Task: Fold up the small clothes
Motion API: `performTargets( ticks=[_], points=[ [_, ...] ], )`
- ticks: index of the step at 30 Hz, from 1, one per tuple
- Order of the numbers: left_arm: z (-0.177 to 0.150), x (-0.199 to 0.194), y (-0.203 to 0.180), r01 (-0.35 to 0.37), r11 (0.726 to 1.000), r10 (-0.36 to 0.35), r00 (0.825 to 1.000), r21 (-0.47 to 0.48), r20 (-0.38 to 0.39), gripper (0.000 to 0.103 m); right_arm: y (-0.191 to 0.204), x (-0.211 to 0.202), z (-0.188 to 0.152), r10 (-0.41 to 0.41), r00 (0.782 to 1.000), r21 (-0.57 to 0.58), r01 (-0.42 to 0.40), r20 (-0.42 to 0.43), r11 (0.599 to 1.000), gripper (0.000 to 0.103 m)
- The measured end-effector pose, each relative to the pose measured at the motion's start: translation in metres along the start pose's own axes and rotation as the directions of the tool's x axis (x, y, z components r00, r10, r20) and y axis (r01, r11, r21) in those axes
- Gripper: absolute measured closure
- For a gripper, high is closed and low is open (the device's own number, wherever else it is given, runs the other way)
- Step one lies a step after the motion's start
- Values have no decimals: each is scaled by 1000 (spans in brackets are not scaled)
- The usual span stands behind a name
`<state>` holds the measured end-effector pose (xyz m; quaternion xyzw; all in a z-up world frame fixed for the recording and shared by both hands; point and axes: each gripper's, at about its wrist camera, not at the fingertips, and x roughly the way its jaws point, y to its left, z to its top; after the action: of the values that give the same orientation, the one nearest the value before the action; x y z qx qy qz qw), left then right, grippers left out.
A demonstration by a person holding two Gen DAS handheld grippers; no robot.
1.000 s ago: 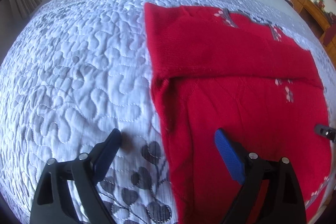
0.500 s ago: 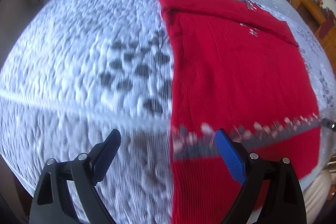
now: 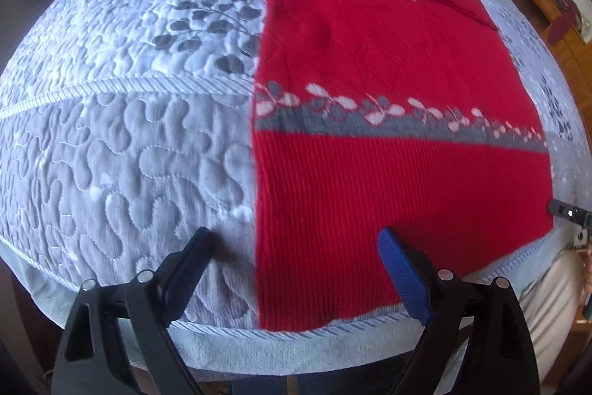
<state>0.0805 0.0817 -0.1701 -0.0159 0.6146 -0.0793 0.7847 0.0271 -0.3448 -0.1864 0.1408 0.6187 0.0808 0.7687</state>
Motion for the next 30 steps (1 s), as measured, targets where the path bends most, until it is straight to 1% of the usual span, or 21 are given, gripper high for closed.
performTargets(
  ticks=[2,4,5,7,8,9,10,11,12,13,14,15,17,20,23,27,30],
  points=[
    [-3,0,-2,4,1000,-4,1000,-8,-4,19,3,1,0,-7,1000,-7,7,5,1000,43],
    [-7,-2,-3,-4,1000,4,1000,-13,-2,32,7,0,-3,-13,1000,-16,14,8,1000,46],
    [-9,-3,-3,-8,1000,8,1000,-19,0,36,9,2,-3,-20,1000,-21,20,9,1000,52],
    [-13,-6,-2,-5,999,5,1000,-32,5,57,11,2,-3,-37,999,-30,38,13,999,61],
    [-12,-7,0,18,999,-18,1000,-43,4,60,11,0,-4,-25,1000,-28,25,13,999,74],
    [-7,-6,5,29,998,-29,1000,-56,5,66,10,0,-4,32,999,-12,-32,3,999,82],
    [-9,-8,7,34,998,-34,999,-60,7,72,8,0,-6,73,997,4,-73,-5,997,85],
    [-10,-9,8,48,997,-48,999,-61,6,78,8,0,-6,99,995,9,-99,-11,995,93],
    [-11,-9,9,64,996,-63,998,-67,5,85,10,1,-8,116,993,1,-116,-14,993,97],
    [-14,-11,13,91,992,-91,996,-85,6,94,12,0,-8,113,994,-2,-113,-11,994,97],
    [-16,-14,16,128,986,-128,992,-106,7,95,12,-1,-8,113,994,-4,-113,-5,994,97],
    [-17,-16,19,142,983,-141,990,-120,11,95,12,-2,-8,121,993,-1,-121,1,993,98],
    [-16,-21,22,142,982,-141,990,-125,19,95,9,-9,-8,156,988,18,-156,20,988,98],
    [-11,-33,33,180,972,-175,983,-147,47,95,7,-22,-4,202,978,28,-203,58,979,98],
    [-1,-48,45,216,964,-205,975,-157,85,95,5,-34,6,220,972,32,-223,82,974,98],
    [24,-62,50,232,962,-213,968,-145,135,95,5,-48,33,238,965,36,-243,115,969,98],
    [49,-61,54,247,955,-222,962,-166,155,95,3,-53,66,244,960,58,-253,136,966,98]
  ],
)
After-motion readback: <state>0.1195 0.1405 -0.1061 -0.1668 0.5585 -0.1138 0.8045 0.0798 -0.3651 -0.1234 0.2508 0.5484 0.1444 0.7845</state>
